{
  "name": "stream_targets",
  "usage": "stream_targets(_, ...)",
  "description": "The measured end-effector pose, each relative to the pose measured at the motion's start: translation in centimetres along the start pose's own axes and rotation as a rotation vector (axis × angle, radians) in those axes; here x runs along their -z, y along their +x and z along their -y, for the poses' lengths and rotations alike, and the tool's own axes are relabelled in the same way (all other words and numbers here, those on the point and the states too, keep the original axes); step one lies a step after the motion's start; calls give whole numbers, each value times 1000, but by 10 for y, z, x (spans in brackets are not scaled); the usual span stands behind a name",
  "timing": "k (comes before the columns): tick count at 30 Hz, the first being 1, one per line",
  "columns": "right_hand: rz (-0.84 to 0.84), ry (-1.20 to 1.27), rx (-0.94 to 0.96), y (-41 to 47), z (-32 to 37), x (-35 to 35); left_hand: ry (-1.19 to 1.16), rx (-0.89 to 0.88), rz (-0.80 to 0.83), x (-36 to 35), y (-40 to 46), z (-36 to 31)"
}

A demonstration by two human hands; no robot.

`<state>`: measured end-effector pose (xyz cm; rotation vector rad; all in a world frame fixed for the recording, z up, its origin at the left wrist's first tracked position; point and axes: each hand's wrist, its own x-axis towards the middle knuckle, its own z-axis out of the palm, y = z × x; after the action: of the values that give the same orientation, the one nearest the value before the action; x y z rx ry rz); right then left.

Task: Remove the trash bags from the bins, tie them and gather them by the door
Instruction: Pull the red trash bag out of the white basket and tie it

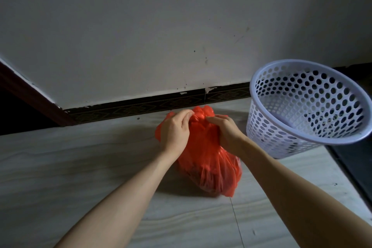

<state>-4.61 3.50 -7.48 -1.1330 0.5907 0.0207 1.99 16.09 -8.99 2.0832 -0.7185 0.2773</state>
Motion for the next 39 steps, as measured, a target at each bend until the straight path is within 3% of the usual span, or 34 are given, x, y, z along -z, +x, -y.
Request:
stream_targets(4, -66, -63, 53, 1, -2, -7, -241, 270, -21, -5, 6, -8)
stream_targets(9, -87, -132, 106, -2, -3, -10, -549, 665, 77, -3, 12, -16)
stream_targets(14, -140, -220, 77, -4, -7, 3, -857, 837, 76, 12, 26, -21)
stream_targets(16, -158, -173, 66, -5, -6, 8, -905, 829, 138, 20, 29, -22)
stream_targets(20, -120, -172, 100, -4, -4, 6, -256, 593, 443, 15, 17, -9)
stream_targets(22, -111, -274, 156, -4, -5, 2, -151, 447, 430, 8, 11, -6)
stream_targets(25, -198, -532, 326, -3, -4, -3, -306, 433, 287, 11, 13, -10)
stream_targets(29, -290, -794, 520, -5, -6, -8, -425, 548, 158, 10, 15, -7)
stream_targets(34, -328, -935, 523, -3, -12, -11, -622, 748, -31, 5, 23, -5)
stream_targets(36, -326, -928, 526, -3, -12, -10, -722, 836, -14, 8, 24, -7)
stream_targets(38, -317, -901, 523, -3, -11, -6, -575, 763, 66, 15, 24, -6)
stream_targets(39, -317, -874, 498, -3, -10, -3, -393, 628, 128, 19, 24, -2)
